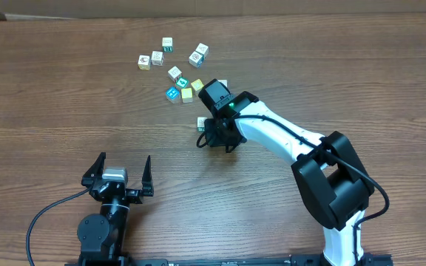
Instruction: Form a circle
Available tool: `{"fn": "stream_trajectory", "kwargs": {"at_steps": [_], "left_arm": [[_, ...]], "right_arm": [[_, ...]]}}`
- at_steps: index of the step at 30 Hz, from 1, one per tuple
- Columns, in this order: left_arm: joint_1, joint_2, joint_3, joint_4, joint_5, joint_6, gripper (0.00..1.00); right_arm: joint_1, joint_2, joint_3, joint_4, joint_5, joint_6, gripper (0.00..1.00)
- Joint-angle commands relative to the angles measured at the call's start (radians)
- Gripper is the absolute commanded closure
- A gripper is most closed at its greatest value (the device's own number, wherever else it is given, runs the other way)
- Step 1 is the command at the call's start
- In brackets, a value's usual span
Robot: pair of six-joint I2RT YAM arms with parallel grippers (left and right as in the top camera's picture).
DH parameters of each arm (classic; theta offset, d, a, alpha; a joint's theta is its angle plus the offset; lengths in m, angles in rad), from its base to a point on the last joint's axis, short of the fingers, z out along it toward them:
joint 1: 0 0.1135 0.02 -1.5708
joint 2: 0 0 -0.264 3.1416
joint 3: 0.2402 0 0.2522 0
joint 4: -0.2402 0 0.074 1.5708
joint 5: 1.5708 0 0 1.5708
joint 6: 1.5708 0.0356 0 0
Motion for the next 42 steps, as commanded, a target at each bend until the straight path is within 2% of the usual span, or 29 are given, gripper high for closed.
{"fn": "stream_trajectory", "kwargs": {"at_steps": [1,42], "left_arm": [[-0.001,-0.011,-0.004,-0.001,-0.003,0.012,0.01],[-0.001,-0.011,-0.004,-0.001,-0.003,0.012,0.01]], "right_arm": [[0.012,-0.024,-0.006,0.016,-0.008,0.001,0.67],[0.011,0.017,-0.006,0.070,0.021,0.057,0.69]]}}
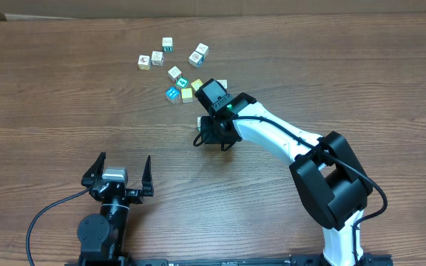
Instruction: Form a circle
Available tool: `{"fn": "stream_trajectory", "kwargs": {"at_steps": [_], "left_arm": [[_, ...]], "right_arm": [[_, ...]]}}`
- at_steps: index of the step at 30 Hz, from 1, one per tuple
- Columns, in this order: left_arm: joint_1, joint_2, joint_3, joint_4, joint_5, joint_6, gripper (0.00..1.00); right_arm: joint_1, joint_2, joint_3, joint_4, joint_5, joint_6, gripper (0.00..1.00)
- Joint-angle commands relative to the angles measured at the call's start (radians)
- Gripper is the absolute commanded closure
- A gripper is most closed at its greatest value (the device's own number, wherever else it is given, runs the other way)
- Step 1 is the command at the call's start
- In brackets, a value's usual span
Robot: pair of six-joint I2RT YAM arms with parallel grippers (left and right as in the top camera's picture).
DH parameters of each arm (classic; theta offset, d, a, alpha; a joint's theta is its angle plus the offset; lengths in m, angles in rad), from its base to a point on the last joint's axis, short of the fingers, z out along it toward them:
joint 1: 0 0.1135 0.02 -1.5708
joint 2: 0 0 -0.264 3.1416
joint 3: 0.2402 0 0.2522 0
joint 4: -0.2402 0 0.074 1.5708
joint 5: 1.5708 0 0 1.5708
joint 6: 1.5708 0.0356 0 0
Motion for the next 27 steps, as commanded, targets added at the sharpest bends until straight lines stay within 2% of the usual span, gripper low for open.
{"fn": "stream_trajectory", "kwargs": {"at_steps": [1,11,24,27], "left_arm": [[-0.001,-0.011,-0.004,-0.001,-0.003,0.012,0.00],[-0.001,-0.011,-0.004,-0.001,-0.003,0.012,0.01],[-0.001,-0.011,-0.004,-0.001,-0.003,0.012,0.00],[-0.001,-0.011,-0.004,-0.001,-0.003,0.012,0.00]], "right_arm": [[0.005,0.011,-0.006,0.011,0.014,0.008,0.68],[0.005,0.011,-0.006,0.016,0.039,0.031,0.68],[0.006,0.011,-0.006,0.016,0.027,0.030,0.59],[0.006,0.011,-0.006,0.016,0.027,0.030,0.61]]}}
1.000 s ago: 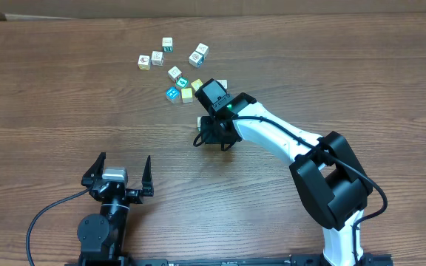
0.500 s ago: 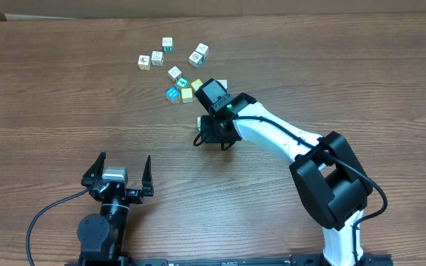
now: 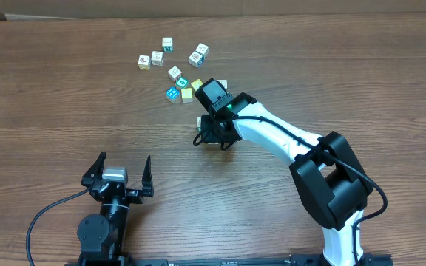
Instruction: Form a circle
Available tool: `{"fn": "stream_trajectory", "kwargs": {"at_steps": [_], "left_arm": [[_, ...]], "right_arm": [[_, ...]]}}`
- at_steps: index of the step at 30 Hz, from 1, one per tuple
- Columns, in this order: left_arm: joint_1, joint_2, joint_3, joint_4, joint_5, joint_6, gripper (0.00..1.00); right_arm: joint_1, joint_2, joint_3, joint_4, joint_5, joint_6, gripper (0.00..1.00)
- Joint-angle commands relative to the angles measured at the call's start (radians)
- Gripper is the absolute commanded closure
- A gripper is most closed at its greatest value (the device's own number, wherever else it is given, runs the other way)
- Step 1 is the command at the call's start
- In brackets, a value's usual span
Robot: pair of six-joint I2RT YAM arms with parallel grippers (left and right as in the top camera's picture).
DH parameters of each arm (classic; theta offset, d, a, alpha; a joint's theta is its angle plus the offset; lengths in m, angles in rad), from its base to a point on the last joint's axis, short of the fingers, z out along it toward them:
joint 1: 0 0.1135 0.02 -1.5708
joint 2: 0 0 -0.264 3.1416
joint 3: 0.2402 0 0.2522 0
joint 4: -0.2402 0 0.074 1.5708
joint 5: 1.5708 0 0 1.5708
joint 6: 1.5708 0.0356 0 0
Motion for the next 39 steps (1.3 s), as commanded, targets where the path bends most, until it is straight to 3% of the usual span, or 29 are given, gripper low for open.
{"fn": "stream_trajectory", "kwargs": {"at_steps": [1,4,8,22,28,39], "left_arm": [[-0.001,-0.011,-0.004,-0.001,-0.003,0.012,0.00],[-0.001,-0.011,-0.004,-0.001,-0.003,0.012,0.00],[-0.001,-0.011,-0.004,-0.001,-0.003,0.012,0.01],[-0.001,-0.011,-0.004,-0.001,-0.003,0.012,0.00],[-0.001,-0.011,-0.004,-0.001,-0.003,0.012,0.01],[-0.001,-0.011,-0.004,-0.001,-0.003,0.012,0.01]], "right_arm": [[0.006,0.010,-0.006,0.004,0.001,0.004,0.65],[0.006,0.010,-0.006,0.005,0.000,0.004,0.73],[0.006,0.010,-0.006,0.007,0.000,0.004,0.73],[0.006,0.010,-0.006,0.023,-0.007,0.005,0.69],[0.006,0.010,-0.006,0.022,-0.007,0.004,0.58],[-0.016,-0.038,0.092,-0.034,-0.003,-0.042,0.57]]}}
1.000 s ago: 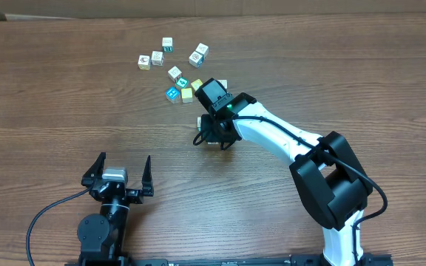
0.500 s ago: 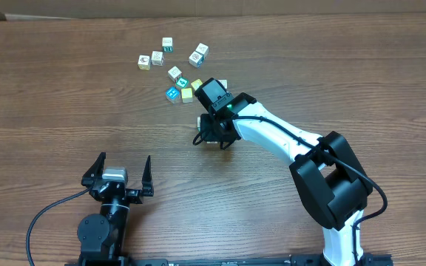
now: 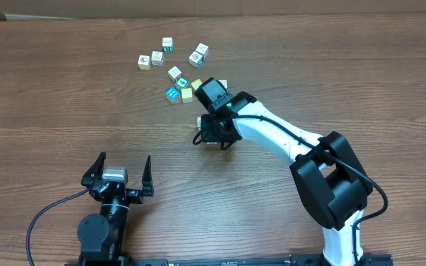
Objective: Form a circle
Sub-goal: 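Open the right gripper and retract the right arm to the upper right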
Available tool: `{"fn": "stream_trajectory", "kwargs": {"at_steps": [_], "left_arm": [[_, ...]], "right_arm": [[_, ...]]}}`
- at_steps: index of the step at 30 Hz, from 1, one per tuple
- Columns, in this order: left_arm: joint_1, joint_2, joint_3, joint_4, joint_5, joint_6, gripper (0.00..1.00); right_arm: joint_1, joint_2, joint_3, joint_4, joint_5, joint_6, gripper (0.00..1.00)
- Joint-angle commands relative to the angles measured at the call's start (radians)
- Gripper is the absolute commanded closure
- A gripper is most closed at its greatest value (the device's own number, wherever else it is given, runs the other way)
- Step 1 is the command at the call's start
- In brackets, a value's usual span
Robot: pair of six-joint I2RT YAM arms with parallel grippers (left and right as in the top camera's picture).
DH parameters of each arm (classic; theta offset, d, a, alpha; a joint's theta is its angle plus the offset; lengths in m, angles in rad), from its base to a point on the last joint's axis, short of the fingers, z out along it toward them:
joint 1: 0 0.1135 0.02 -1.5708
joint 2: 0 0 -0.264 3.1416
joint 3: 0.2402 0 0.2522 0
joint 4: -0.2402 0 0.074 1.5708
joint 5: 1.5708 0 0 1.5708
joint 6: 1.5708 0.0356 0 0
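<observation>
Several small picture cubes lie scattered at the table's far middle, among them a white cube (image 3: pixel 167 44), a teal cube (image 3: pixel 172 94) and a yellow cube (image 3: pixel 187 94). One pale cube (image 3: pixel 200 120) sits apart, nearer to me, half hidden by the right arm's wrist. My right gripper (image 3: pixel 211 142) points down just beside that cube, its dark fingers spread and nothing visible between them. My left gripper (image 3: pixel 121 174) rests open near the front edge, far from the cubes.
The right arm (image 3: pixel 279 137) stretches from the front right across the table's middle. The wooden table (image 3: pixel 50 118) runs left and right of the cubes. A cardboard edge shows at the far left corner.
My right gripper first stood slightly right of the lone pale cube. By the following moment it had shifted a little to the left, closer over that cube, and it has stayed there since. The left arm and the scattered cubes have not moved.
</observation>
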Motion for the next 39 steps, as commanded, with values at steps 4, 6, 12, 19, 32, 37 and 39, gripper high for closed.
{"fn": "stream_trajectory", "kwargs": {"at_steps": [4,6,12,19,32,37,39], "left_arm": [[-0.001,-0.011,-0.004,-0.001,-0.003,0.012,0.00],[-0.001,-0.011,-0.004,-0.001,-0.003,0.012,0.00],[-0.001,-0.011,-0.004,-0.001,-0.003,0.012,0.00],[-0.001,-0.011,-0.004,-0.001,-0.003,0.012,0.01],[-0.001,-0.011,-0.004,-0.001,-0.003,0.012,0.00],[-0.001,-0.011,-0.004,-0.001,-0.003,0.012,0.00],[-0.001,-0.011,-0.004,-0.001,-0.003,0.012,0.00]], "right_arm": [[-0.040,-0.078,0.117,-0.026,0.009,-0.050,0.56],[-0.063,-0.095,0.124,-0.023,0.010,-0.063,0.55],[-0.171,-0.103,0.124,-0.043,0.009,-0.077,0.51],[-0.293,-0.103,0.124,-0.078,0.065,-0.129,0.34],[-0.568,-0.102,0.122,-0.178,0.195,-0.226,0.00],[-0.677,-0.102,0.122,-0.202,0.201,-0.226,0.00],[-0.711,-0.102,0.122,-0.200,0.201,-0.226,0.00]]}}
